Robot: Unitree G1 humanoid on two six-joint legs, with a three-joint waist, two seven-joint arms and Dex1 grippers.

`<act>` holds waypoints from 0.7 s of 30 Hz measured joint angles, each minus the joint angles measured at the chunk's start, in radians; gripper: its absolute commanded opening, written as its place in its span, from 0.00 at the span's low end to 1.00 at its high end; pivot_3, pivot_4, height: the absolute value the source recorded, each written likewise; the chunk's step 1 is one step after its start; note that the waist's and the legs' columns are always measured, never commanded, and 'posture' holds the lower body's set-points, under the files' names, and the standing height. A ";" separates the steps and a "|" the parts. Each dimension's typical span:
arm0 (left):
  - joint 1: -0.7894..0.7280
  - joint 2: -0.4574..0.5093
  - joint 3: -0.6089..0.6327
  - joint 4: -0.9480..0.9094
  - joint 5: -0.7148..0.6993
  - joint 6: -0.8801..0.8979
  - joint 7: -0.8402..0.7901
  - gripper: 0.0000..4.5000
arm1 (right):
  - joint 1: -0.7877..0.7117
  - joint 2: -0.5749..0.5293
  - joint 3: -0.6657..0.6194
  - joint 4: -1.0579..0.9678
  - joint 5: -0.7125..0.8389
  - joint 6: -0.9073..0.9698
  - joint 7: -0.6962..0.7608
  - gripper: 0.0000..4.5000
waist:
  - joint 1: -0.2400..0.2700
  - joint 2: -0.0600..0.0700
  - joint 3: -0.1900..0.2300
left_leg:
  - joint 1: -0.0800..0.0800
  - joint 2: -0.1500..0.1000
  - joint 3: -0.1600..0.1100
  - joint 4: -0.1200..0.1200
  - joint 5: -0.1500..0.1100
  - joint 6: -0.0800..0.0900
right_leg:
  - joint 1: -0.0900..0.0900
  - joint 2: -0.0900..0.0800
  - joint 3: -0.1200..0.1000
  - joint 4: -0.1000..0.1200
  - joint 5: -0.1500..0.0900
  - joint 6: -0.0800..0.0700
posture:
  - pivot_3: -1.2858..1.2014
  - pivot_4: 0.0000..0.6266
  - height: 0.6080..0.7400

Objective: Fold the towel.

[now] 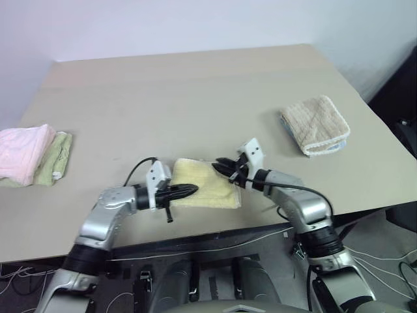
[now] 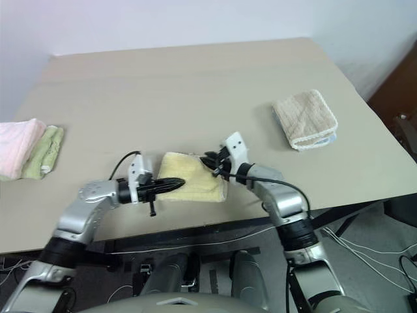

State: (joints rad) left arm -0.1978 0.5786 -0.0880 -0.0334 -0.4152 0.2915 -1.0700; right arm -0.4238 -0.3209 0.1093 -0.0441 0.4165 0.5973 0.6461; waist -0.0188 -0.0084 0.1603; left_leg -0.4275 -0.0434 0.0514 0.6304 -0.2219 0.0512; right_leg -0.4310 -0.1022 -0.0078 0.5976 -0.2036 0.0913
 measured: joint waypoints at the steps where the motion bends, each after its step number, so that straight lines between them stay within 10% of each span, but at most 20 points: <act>1: 0.010 0.023 0.012 -0.029 -0.011 0.022 -0.001 0.13 | -0.009 -0.019 -0.024 -0.014 0.023 0.026 0.010 0.51 | 0.000 0.000 0.000 | 0.000 0.000 0.000 0.000 0.000 0.000 | 0.000 0.000 0.000 -0.001 0.000 0.000 | 0.52 0.24 1.00; 8: 0.089 0.130 0.123 -0.209 -0.126 0.175 0.002 0.64 | -0.057 -0.131 -0.112 -0.072 0.179 0.230 0.095 1.00 | 0.004 0.000 0.000 | 0.000 0.000 0.000 -0.002 0.000 0.000 | 0.000 0.000 0.000 -0.002 0.000 -0.001 | 0.52 0.24 1.00; 13: 0.129 0.204 0.201 -0.204 -0.136 0.191 -0.003 0.99 | -0.017 -0.208 -0.161 -0.052 0.241 0.374 0.121 1.00 | 0.005 0.000 0.000 | -0.001 0.000 0.001 -0.004 0.000 0.000 | -0.001 -0.001 0.000 -0.004 -0.001 -0.001 | 0.52 0.24 1.00; 21: 0.155 0.213 0.186 -0.202 -0.061 0.150 0.018 0.99 | -0.027 -0.292 -0.192 -0.006 0.325 0.611 0.129 1.00 | 0.006 0.001 0.001 | -0.011 0.000 0.001 -0.003 0.000 0.000 | -0.012 -0.001 0.001 -0.003 -0.001 -0.001 | 0.52 0.24 1.00</act>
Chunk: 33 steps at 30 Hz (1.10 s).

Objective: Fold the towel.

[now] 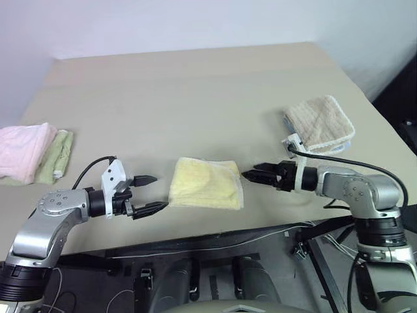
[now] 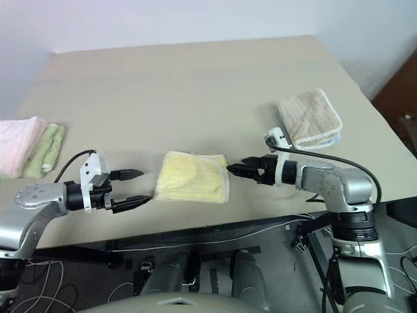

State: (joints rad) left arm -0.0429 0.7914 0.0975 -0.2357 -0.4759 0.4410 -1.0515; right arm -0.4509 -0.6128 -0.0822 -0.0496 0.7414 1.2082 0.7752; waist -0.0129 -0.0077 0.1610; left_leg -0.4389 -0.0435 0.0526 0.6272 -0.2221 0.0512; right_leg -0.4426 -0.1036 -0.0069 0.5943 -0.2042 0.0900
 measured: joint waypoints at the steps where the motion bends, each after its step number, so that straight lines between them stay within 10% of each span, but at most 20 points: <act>1: 0.002 -0.005 -0.006 -0.001 0.009 -0.002 0.006 0.99 | -0.001 -0.007 0.009 0.002 0.008 0.030 0.007 1.00 | 0.000 0.000 0.000 | -0.002 0.000 0.000 0.001 0.000 0.000 | -0.002 0.000 0.000 0.000 0.000 0.000 | 0.52 0.24 1.00; 28: -0.030 -0.077 -0.056 0.023 0.060 -0.074 0.052 0.99 | -0.135 0.262 -0.104 0.246 0.093 0.312 -0.103 1.00 | -0.038 0.000 -0.001 | 0.000 0.000 0.000 0.001 0.000 0.000 | 0.000 0.001 0.000 0.002 0.001 0.000 | 0.52 0.24 1.00; 33: -0.032 -0.084 -0.057 0.037 0.074 -0.085 0.052 1.00 | -0.139 0.279 -0.095 0.251 0.064 0.294 -0.133 0.71 | -0.042 0.000 -0.001 | 0.001 0.000 0.000 0.001 0.000 0.000 | 0.000 0.001 0.000 0.004 0.002 -0.001 | 0.52 0.24 1.00</act>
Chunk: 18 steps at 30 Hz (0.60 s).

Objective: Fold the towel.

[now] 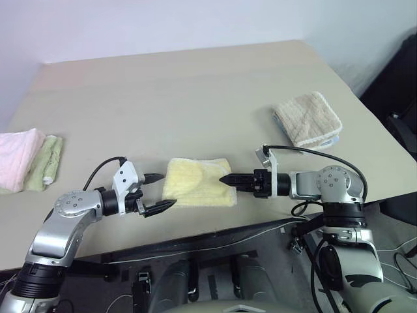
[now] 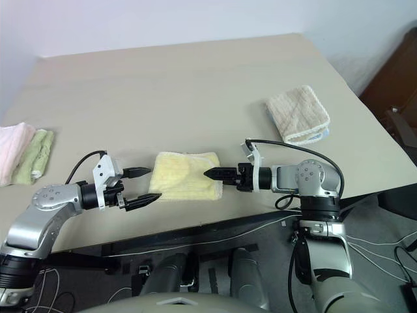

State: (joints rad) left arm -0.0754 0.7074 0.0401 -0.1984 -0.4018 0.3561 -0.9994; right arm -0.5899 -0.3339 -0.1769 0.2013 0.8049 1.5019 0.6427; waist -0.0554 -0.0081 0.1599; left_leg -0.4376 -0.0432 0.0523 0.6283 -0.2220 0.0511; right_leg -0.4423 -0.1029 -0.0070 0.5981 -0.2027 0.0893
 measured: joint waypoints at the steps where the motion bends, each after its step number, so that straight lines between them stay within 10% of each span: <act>1: 0.000 0.000 -0.001 0.002 0.001 -0.003 0.000 1.00 | 0.000 0.001 0.005 0.000 -0.007 -0.005 -0.005 0.63 | 0.000 0.000 0.000 | 0.000 0.000 0.000 0.000 0.000 0.000 | 0.000 0.000 0.000 0.000 0.000 0.000 | 0.52 0.24 1.00; 9: -0.009 -0.013 -0.002 0.011 0.001 -0.016 0.004 1.00 | -0.007 0.013 0.017 -0.029 -0.012 -0.003 -0.020 0.03 | -0.005 -0.001 0.000 | -0.001 0.000 0.000 0.000 0.000 0.000 | 0.000 0.000 0.000 -0.001 0.000 0.000 | 0.52 0.24 1.00; 18: -0.017 -0.012 -0.002 0.045 0.002 -0.022 0.002 1.00 | -0.008 0.009 -0.037 -0.088 0.030 0.030 -0.020 0.01 | 0.004 0.000 0.000 | -0.005 0.000 0.000 0.000 0.000 0.000 | -0.004 0.000 0.000 -0.001 0.000 -0.001 | 0.52 0.24 1.00</act>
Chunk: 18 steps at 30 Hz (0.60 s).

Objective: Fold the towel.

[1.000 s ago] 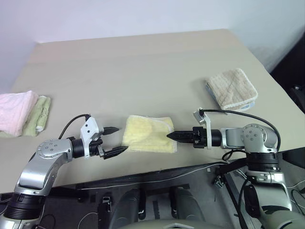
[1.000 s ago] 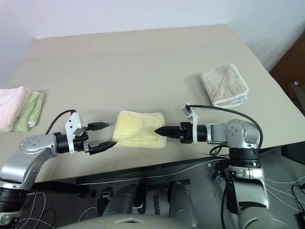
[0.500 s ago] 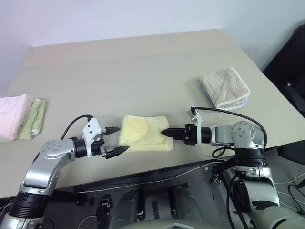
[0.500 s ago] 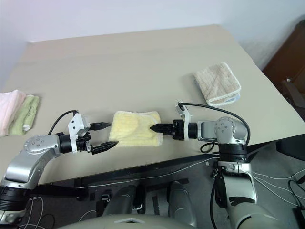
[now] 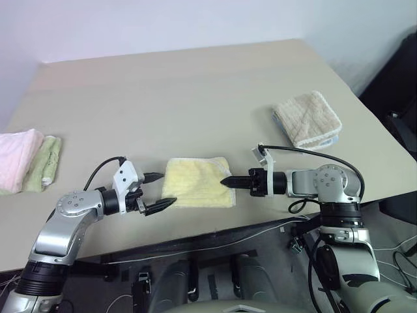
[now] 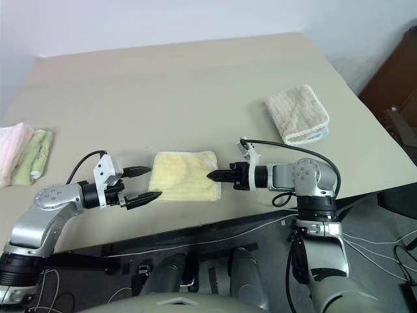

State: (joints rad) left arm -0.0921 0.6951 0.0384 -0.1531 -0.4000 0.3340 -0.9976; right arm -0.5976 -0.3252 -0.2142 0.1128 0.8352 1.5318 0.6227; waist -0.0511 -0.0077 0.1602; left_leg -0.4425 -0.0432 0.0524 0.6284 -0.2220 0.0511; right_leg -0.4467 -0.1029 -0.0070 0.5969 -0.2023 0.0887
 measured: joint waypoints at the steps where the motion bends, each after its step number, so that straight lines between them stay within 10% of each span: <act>1: -0.002 0.000 0.000 0.006 0.000 0.000 -0.002 1.00 | -0.002 -0.001 -0.025 -0.015 0.015 0.011 0.000 0.01 | 0.005 0.000 0.000 | 0.000 0.000 0.000 0.000 0.000 0.000 | 0.000 0.000 0.000 0.000 0.000 0.000 | 0.52 0.24 1.00; 18: -0.124 -0.011 0.036 0.153 -0.009 0.007 -0.003 1.00 | -0.329 -0.040 -0.540 0.009 0.159 -0.078 -0.343 0.01 | 0.012 0.001 0.000 | -0.004 0.000 0.001 -0.001 0.000 0.000 | -0.002 0.000 0.000 -0.002 0.000 0.000 | 0.52 0.24 1.00</act>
State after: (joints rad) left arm -0.2164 0.6837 0.0741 0.0000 -0.4086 0.3408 -1.0005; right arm -0.9262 -0.3653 -0.7539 0.1218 0.9943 1.4540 0.2800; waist -0.0395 -0.0072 0.1607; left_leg -0.4461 -0.0433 0.0530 0.6271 -0.2219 0.0512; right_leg -0.4490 -0.1031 -0.0073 0.5946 -0.2023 0.0888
